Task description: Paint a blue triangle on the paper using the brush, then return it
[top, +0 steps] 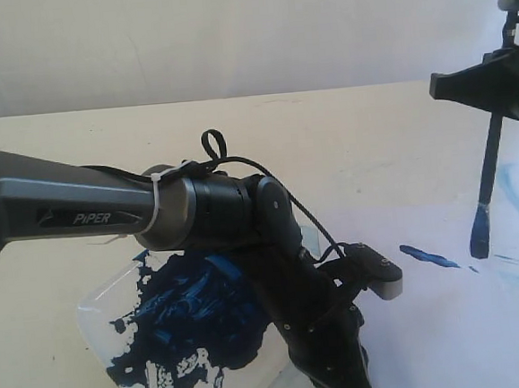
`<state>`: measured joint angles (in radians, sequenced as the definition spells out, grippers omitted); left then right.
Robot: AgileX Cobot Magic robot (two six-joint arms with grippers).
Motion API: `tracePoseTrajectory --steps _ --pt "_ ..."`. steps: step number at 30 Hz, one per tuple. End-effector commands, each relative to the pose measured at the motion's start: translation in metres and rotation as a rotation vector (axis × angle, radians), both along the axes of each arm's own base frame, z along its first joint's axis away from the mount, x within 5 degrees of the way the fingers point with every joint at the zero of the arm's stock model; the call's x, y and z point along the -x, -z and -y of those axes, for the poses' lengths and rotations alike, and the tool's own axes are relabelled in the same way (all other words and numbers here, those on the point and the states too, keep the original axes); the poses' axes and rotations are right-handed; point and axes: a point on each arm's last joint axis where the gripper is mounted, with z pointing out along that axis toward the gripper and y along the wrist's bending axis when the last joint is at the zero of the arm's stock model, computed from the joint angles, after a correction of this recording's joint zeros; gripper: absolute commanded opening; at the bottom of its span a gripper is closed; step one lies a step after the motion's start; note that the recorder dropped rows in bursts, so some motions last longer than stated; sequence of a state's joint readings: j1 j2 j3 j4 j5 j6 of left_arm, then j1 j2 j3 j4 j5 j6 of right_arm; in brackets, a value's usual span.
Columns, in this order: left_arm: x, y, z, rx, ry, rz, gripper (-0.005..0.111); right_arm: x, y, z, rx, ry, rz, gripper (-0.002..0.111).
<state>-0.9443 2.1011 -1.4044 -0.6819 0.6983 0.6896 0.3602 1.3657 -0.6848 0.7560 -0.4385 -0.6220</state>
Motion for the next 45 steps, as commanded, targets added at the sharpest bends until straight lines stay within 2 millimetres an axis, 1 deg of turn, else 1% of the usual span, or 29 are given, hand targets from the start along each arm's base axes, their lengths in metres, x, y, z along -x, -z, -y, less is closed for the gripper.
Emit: tracePoseTrajectory --steps 1,4,5,9,11,14,16,18,20,23,25,27,29,31,33,35,39,45 --pt "0.005 0.008 -0.002 -0.037 0.029 -0.034 0.0 0.004 -0.004 -0.006 -0.05 -0.067 -0.015 0.0" --pt "0.005 0.008 -0.002 -0.038 0.03 -0.035 0.0 0.004 -0.008 -0.015 -0.043 -0.178 0.03 0.0" --pt "0.005 0.008 -0.002 -0.038 0.03 -0.035 0.0 0.005 -0.012 -0.021 -0.04 -0.249 0.084 0.0" --pt "0.005 0.008 -0.002 -0.038 0.03 -0.035 0.0 0.004 -0.021 -0.031 -0.05 -0.368 0.129 0.0" --pt "0.005 0.008 -0.002 -0.038 0.03 -0.035 0.0 0.002 -0.024 -0.031 -0.074 -0.395 0.133 0.0" --pt "0.005 0.008 -0.002 -0.038 0.03 -0.035 0.0 -0.004 -0.029 -0.024 -0.095 -0.434 0.149 0.0" --pt "0.005 0.008 -0.002 -0.038 0.03 -0.035 0.0 -0.008 -0.034 -0.012 -0.168 -0.525 0.16 0.0" --pt "0.005 0.008 -0.002 -0.038 0.03 -0.035 0.0 -0.011 -0.035 -0.005 -0.243 -0.716 0.137 0.0" --pt "0.005 0.008 -0.002 -0.038 0.03 -0.035 0.0 -0.018 -0.031 0.007 -0.299 -0.846 0.099 0.0" --pt "0.005 0.008 -0.003 -0.039 0.031 -0.037 0.0 -0.027 -0.022 0.016 -0.315 -0.901 0.071 0.0" --pt "0.005 0.008 -0.003 -0.039 0.031 -0.037 0.0 -0.031 -0.017 0.018 -0.31 -0.88 0.052 0.0" --pt "0.006 0.008 -0.003 -0.041 0.035 -0.042 0.0 -0.037 -0.009 0.021 -0.292 -0.818 0.018 0.0" --pt "0.006 0.008 -0.003 -0.042 0.036 -0.044 0.0 -0.039 -0.008 0.023 -0.294 -0.787 0.002 0.0" --pt "0.006 0.008 -0.003 -0.042 0.037 -0.045 0.0 -0.036 -0.009 0.021 -0.318 -0.823 0.0 0.0" --pt "0.006 0.008 -0.003 -0.042 0.037 -0.045 0.0 -0.03 -0.012 0.015 -0.269 -0.959 0.085 0.0" --pt "0.006 0.008 -0.003 -0.042 0.037 -0.045 0.0 -0.028 -0.011 0.013 -0.281 -1.0 0.099 0.0" --pt "0.006 0.008 -0.003 -0.042 0.037 -0.045 0.0 -0.036 0.014 0.011 -0.3 -1.016 0.018 0.0" --pt "0.006 0.008 -0.003 -0.042 0.037 -0.045 0.0 -0.037 0.026 -0.005 -0.307 -1.071 -0.026 0.0"
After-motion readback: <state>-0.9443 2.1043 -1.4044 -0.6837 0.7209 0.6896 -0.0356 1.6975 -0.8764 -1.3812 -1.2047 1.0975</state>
